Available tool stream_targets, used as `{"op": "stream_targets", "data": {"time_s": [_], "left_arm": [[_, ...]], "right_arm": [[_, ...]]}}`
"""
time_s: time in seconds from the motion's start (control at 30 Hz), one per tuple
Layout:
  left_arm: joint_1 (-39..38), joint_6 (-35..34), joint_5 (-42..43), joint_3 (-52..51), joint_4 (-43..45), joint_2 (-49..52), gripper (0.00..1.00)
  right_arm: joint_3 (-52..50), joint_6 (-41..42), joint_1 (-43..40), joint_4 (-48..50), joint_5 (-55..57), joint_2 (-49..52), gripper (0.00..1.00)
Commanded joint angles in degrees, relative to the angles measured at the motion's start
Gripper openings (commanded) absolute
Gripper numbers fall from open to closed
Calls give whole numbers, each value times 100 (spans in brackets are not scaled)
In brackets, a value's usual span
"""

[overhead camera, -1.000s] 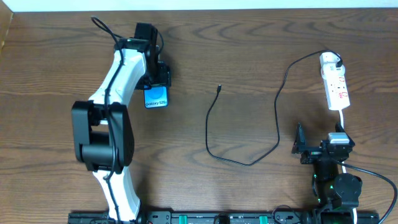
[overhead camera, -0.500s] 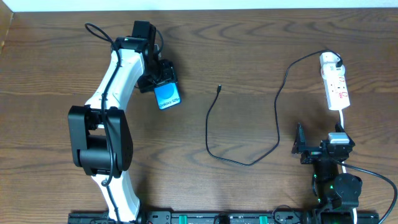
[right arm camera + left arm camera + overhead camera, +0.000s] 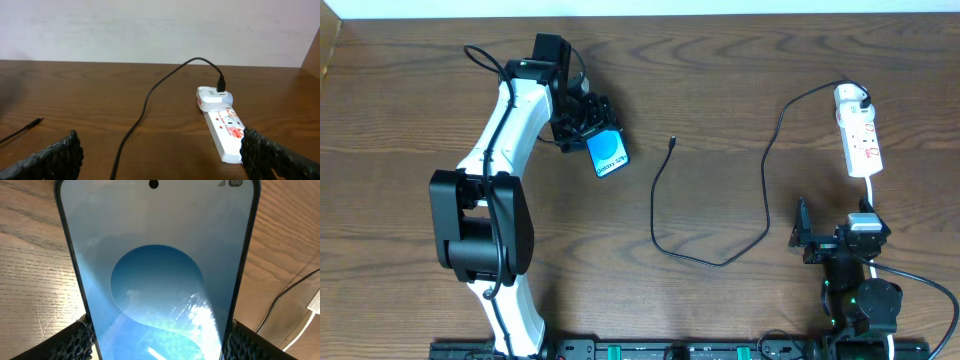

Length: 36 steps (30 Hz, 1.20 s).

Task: Plug charger to phone and switch on socket
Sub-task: 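Lift the phone with the left gripper and tilt it rightward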

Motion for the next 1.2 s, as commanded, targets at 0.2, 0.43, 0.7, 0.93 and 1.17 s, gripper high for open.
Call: {"op": "stream_targets", "data": {"time_s": [0.2, 0.43, 0.7, 0.93, 1.17], "left_arm": [[-13, -74, 201, 17, -20, -267, 65], [-13, -428, 199, 17, -17, -267, 64], [-13, -1484, 201, 17, -20, -267, 64], [-15, -2422, 203, 17, -24, -267, 64], [-17, -2758, 586, 17, -90, -267, 62]], "right_arm": [[-7, 33, 92, -26, -37, -9, 99], [-7, 35, 92, -26, -37, -9, 99], [-7, 35, 92, -26, -37, -9, 99], [-7, 35, 92, -26, -37, -9, 99], [-7, 35, 92, -26, -37, -9, 99]]}}
